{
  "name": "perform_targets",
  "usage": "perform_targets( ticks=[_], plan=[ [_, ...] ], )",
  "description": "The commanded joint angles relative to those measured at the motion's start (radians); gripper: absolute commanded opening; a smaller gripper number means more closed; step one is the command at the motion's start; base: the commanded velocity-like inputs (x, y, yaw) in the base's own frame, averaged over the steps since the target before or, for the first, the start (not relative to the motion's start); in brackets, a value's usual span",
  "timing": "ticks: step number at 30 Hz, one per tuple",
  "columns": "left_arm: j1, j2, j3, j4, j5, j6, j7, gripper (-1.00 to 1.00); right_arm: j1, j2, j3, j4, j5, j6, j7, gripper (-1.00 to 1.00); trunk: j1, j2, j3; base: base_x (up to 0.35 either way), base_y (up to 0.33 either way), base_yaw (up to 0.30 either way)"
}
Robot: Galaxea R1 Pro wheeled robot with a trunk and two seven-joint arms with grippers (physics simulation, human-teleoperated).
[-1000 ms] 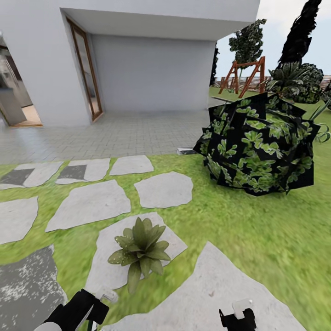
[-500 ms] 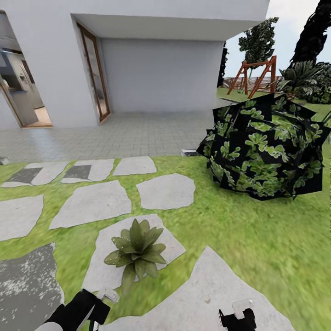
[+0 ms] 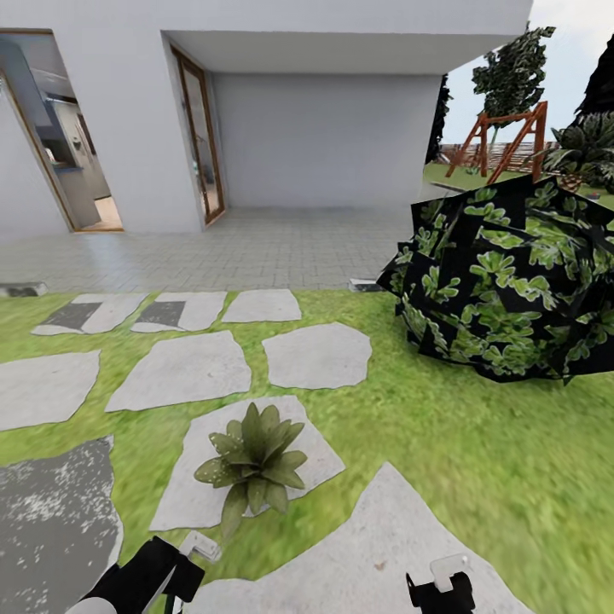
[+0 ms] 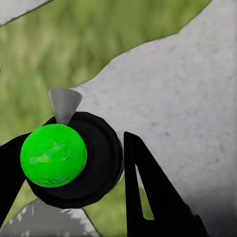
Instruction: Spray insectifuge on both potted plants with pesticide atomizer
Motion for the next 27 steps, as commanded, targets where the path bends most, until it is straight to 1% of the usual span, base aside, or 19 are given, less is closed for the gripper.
perform_targets(
  ticks=[1,8,10,13,16,21,27],
  plan=[
    [0.0,0.0,-0.002,-0.002,-0.011,0.004,-0.007,-1.0,0.0,0.0,0.008,0.0,0.0,-0.002,-0.007,1.0,0.0,0.0,-0.001,0.0,-0.002,0.04],
    [0.0,0.0,-0.005,0.002,-0.013,0.027,-0.009,-1.0,0.0,0.0,0.008,0.0,0.0,-0.002,-0.007,1.0,0.0,0.0,-0.001,0.0,0.0,0.007],
    [-0.001,0.001,-0.008,-0.001,-0.013,0.091,-0.01,-1.0,0.0,-0.001,0.008,0.0,0.0,-0.002,-0.007,1.0,0.0,0.0,-0.001,0.0,0.0,0.0],
    [-0.007,0.0,-0.008,-0.002,-0.011,0.127,-0.011,-1.0,0.0,-0.001,0.009,0.0,0.0,-0.002,-0.007,1.0,0.0,0.0,-0.001,0.0,0.0,0.0],
    [-0.01,-0.004,-0.009,-0.005,-0.011,0.132,-0.018,-1.0,0.0,-0.001,0.009,0.0,0.0,-0.002,-0.007,1.0,0.0,0.0,-0.001,0.0,0.0,0.0],
    [-0.006,-0.001,-0.009,-0.003,-0.011,0.135,-0.02,-1.0,0.0,0.0,0.01,0.0,0.0,-0.001,-0.007,1.0,0.0,0.0,-0.001,0.0,0.0,0.009],
    [-0.004,-0.003,-0.007,-0.004,-0.011,0.13,-0.009,-1.0,0.0,0.001,0.009,0.0,0.0,-0.002,-0.007,1.0,0.0,0.0,-0.002,0.0,0.0,0.209]
  ],
)
